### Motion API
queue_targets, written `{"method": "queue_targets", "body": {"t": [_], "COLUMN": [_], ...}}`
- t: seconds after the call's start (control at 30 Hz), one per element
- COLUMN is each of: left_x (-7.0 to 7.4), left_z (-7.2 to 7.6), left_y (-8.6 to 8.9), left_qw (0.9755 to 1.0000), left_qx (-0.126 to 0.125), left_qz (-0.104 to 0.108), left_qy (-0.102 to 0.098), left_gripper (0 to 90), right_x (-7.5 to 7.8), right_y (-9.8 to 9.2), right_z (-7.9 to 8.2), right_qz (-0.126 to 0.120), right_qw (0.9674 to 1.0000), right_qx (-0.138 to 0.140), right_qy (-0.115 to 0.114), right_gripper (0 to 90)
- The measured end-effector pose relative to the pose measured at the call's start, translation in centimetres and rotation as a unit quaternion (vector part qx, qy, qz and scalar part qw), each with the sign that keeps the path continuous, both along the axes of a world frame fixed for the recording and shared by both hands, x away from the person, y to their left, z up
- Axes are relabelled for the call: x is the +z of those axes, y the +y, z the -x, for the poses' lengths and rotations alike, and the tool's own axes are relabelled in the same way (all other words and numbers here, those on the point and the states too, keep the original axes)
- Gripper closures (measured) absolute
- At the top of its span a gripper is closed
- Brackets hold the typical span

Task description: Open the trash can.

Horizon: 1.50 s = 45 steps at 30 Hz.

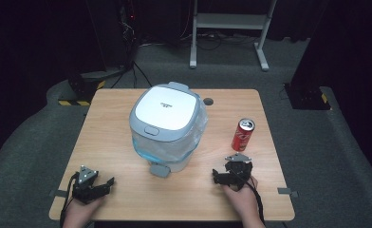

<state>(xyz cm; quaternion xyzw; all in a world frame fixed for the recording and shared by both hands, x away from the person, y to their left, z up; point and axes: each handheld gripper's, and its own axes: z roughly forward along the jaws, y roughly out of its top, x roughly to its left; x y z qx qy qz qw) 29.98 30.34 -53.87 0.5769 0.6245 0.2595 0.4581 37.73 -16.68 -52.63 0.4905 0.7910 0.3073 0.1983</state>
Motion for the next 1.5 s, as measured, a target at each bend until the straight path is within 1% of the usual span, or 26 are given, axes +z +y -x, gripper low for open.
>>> {"method": "queue_targets", "body": {"t": [0.07, 0.17, 0.3, 0.63, 0.73, 0.8, 0.9, 0.93, 1.0, 1.07, 1.1, 1.13, 1.17, 1.2, 1.27, 1.3, 1.37, 1.5], "left_x": [0.0, 0.0, 0.0, 0.0, 0.0, 0.0, 0.0, 0.0, 0.0, 0.0, 0.1, 0.1, 0.2, 0.3, 0.6, 0.8, 1.2, 1.6], "left_z": [0.1, 0.1, 0.1, 0.1, 0.2, 0.3, 0.3, 0.2, 0.2, 0.3, 0.4, 0.5, 0.6, 0.7, 1.0, 1.1, 1.1, 1.0], "left_y": [-0.1, -0.1, -0.1, 0.0, 0.0, -0.1, 0.0, -0.1, 0.0, -0.1, -0.2, -0.2, -0.3, -0.4, -0.9, -1.1, -1.7, -2.7], "left_qw": [1.0000, 1.0000, 1.0000, 1.0000, 1.0000, 1.0000, 1.0000, 1.0000, 0.9999, 0.9999, 0.9998, 0.9997, 0.9996, 0.9996, 0.9993, 0.9991, 0.9988, 0.9978], "left_qx": [-0.002, -0.002, -0.001, -0.004, -0.006, -0.005, -0.007, -0.008, -0.015, -0.016, -0.017, -0.019, -0.022, -0.027, -0.037, -0.041, -0.047, -0.064], "left_qz": [0.002, 0.003, 0.002, 0.000, -0.003, -0.003, -0.003, 0.000, -0.004, -0.005, -0.009, -0.015, -0.016, -0.010, -0.004, -0.003, 0.002, 0.007], "left_qy": [-0.001, 0.000, 0.000, 0.001, 0.002, -0.001, 0.001, -0.001, 0.002, 0.001, -0.003, -0.002, 0.001, 0.003, -0.005, -0.005, -0.013, -0.013], "left_gripper": [27.9, 27.9, 27.9, 27.9, 28.2, 28.3, 28.3, 28.3, 28.3, 28.6, 28.8, 29.2, 29.8, 30.4, 30.9, 31.0, 31.0, 31.1], "right_x": [0.0, 0.0, 0.0, 0.0, 0.0, 0.0, 0.0, 0.0, 0.0, 0.0, 0.0, 0.0, 0.0, 0.0, 0.0, 0.0, 0.0, 0.0], "right_y": [0.0, 0.0, 0.0, -0.1, 0.0, 0.0, 0.0, 0.0, -0.1, -0.1, -0.1, -0.1, -0.1, -0.1, -0.1, -0.1, -0.1, -0.2], "right_z": [0.1, 0.2, 0.2, 0.4, 0.3, 0.3, 0.3, 0.4, 0.4, 0.6, 0.6, 0.6, 0.7, 0.7, 0.7, 0.7, 0.7, 0.9], "right_qz": [0.001, 0.001, 0.000, -0.001, 0.000, 0.000, -0.001, -0.001, -0.001, 0.000, 0.000, -0.001, -0.001, -0.001, -0.001, -0.003, -0.003, -0.002], "right_qw": [1.0000, 1.0000, 1.0000, 1.0000, 1.0000, 1.0000, 1.0000, 1.0000, 0.9999, 0.9999, 0.9999, 0.9999, 0.9999, 0.9999, 0.9999, 0.9999, 0.9999, 0.9999], "right_qx": [-0.003, 0.003, 0.001, 0.010, 0.008, 0.007, 0.008, 0.008, 0.012, 0.014, 0.015, 0.014, 0.015, 0.014, 0.015, 0.014, 0.013, 0.012], "right_qy": [-0.001, -0.001, 0.000, 0.000, 0.000, 0.000, 0.000, 0.000, 0.000, -0.001, -0.001, 0.000, 0.000, 0.000, 0.000, 0.000, -0.001, -0.002], "right_gripper": [0.0, 0.0, 0.0, 0.0, 0.0, 0.0, 0.1, 0.3, 0.3, 0.4, 0.4, 0.4, 0.4, 0.4, 0.4, 0.7, 0.9, 1.5]}}
